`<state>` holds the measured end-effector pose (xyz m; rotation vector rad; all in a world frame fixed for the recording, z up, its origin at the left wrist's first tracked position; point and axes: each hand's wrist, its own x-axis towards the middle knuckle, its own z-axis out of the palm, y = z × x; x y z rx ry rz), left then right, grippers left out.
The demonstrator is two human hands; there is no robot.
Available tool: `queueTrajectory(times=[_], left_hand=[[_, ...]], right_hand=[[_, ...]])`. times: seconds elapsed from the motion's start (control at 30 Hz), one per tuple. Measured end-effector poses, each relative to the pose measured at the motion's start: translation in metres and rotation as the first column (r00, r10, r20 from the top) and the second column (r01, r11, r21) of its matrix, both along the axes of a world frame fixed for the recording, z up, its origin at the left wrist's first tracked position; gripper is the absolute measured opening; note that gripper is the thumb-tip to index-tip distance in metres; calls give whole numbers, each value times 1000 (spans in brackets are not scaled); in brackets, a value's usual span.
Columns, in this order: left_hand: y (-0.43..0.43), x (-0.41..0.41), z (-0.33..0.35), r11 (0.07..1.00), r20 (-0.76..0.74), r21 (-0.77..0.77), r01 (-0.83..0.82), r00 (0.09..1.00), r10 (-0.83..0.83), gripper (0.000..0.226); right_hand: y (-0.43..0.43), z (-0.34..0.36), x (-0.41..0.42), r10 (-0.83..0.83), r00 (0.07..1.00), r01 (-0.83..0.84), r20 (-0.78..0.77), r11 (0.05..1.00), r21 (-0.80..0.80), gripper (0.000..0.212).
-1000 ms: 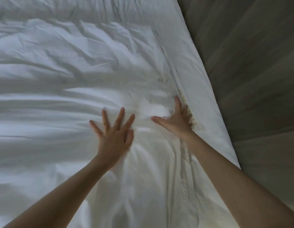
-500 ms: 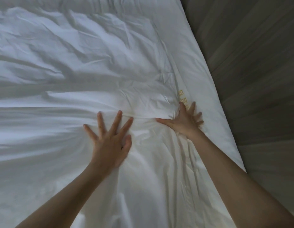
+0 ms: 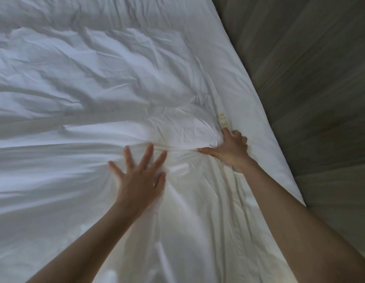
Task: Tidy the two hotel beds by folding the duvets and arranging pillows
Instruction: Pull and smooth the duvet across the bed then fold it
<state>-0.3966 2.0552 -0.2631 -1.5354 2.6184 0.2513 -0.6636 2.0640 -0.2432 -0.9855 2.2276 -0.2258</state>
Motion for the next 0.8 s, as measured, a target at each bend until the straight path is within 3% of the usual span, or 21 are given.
queueTrajectory(times=[0.1, 0.23, 0.37, 0.47, 0.57, 0.7, 0.8], left_hand=[[1, 1, -2, 1000, 7, -4, -4, 1000, 4, 60], [0, 1, -5, 1000, 35, 11, 10, 999, -10, 60], [-2, -1, -7, 999, 55, 41, -3, 998, 1, 62], [-7, 0, -8, 998, 64, 67, 11, 998, -16, 61], [-16, 1, -10, 995, 83, 96, 26, 996, -34, 58], [-31, 4, 1, 951, 63, 308, 14, 997, -35, 64], [-37, 27, 22, 893, -35, 439, 99, 995, -93, 71]], right_hand=[[2, 4, 3, -44, 993, 55, 109, 993, -105, 121], [2, 8, 8, -71, 909, 187, 410, 950, -251, 132], [-5, 3, 26, -134, 847, 314, 515, 907, -281, 130], [-9, -7, 38, -274, 824, 449, 495, 850, -275, 126], [-16, -15, 43, -248, 872, 393, 421, 868, -303, 119], [-13, -4, 51, -231, 902, 357, 364, 874, -330, 102], [-2, 28, 70, -219, 936, 320, 274, 855, -408, 89]])
